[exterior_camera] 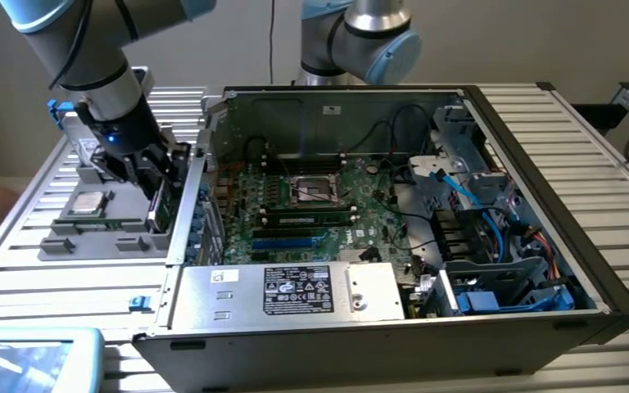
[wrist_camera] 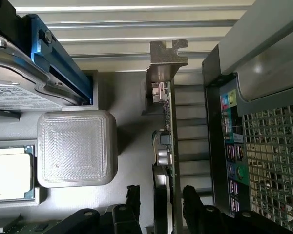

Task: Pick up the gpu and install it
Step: 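Pick up the gpu and move the gpu toward the slot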

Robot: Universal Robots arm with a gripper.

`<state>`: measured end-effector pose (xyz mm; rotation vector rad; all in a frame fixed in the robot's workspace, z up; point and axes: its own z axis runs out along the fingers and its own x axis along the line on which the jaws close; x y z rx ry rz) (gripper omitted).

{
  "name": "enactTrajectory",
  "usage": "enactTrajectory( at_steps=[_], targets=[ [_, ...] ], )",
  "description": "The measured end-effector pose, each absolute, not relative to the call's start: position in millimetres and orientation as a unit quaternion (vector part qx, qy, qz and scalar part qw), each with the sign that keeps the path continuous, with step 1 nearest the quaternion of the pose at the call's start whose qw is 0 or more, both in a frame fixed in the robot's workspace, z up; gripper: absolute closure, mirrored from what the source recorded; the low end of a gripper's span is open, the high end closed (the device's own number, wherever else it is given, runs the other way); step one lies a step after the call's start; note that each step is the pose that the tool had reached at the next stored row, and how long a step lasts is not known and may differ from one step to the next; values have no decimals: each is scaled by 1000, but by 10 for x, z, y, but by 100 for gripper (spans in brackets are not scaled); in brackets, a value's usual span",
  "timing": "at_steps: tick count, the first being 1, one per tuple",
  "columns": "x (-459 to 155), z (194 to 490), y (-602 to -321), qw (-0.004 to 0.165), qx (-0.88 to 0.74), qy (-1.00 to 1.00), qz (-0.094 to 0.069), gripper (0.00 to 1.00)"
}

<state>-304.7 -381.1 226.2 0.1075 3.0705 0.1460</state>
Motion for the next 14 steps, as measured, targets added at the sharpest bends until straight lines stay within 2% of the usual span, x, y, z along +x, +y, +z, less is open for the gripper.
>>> enactTrajectory(
  at_steps=[14],
  targets=[
    [-3035,2234,-3809,32,24,998,48,51]
  ],
)
